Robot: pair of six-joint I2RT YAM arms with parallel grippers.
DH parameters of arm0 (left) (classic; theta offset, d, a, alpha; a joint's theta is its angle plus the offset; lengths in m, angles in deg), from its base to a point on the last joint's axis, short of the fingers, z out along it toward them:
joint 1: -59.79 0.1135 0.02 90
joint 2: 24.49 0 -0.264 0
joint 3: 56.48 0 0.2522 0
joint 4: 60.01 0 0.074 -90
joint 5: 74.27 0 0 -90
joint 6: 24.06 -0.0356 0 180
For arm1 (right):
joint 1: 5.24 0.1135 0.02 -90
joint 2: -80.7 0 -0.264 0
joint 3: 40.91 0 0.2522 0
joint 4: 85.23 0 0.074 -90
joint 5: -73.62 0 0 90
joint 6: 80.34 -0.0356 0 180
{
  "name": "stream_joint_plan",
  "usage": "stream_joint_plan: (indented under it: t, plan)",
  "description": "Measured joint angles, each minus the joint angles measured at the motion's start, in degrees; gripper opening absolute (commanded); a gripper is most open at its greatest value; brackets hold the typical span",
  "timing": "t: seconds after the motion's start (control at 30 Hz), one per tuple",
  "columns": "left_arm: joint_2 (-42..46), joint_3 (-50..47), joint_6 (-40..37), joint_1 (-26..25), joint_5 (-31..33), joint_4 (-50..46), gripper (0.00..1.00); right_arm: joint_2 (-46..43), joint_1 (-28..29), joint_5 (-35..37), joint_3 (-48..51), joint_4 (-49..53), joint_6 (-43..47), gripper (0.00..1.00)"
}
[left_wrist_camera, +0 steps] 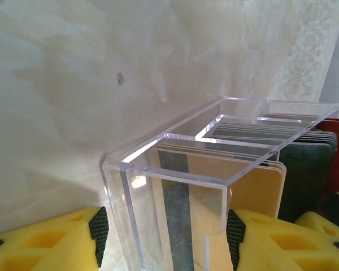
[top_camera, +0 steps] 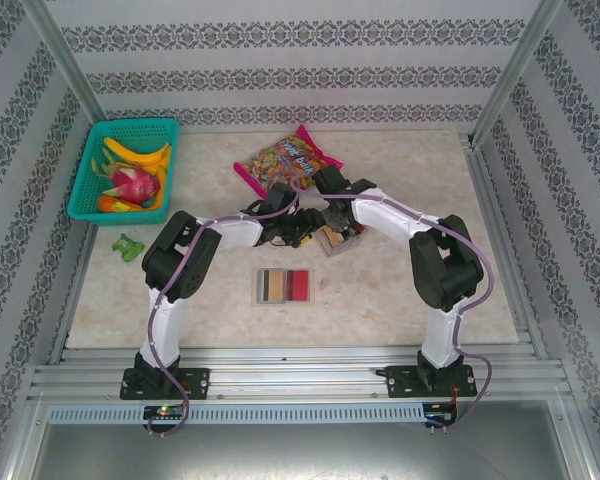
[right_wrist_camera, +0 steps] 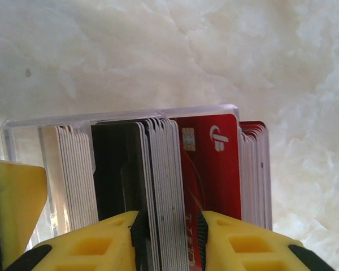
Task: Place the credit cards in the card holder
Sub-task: Pick up the credit card from the storage box.
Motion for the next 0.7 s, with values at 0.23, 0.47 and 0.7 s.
stream_joint_plan:
  t: [0.23,0.47,0.7]
  plan:
    - [-0.09,-0.02,0.2,0.0,0.0,0.22,0.58,0.76,0.81,1.68,-0.07,-0.04,0.83,0.36]
    - [-0.11,-0.04,0.48,0.0,0.0,0.37,0.57,1.2,0.85,2.21,-0.07,-0.48,1.05,0.36]
    - [-0.2,-0.07,0.96,0.0,0.02,0.42,0.57,1.36,1.97,5.35,0.07,-1.01,1.53,0.3]
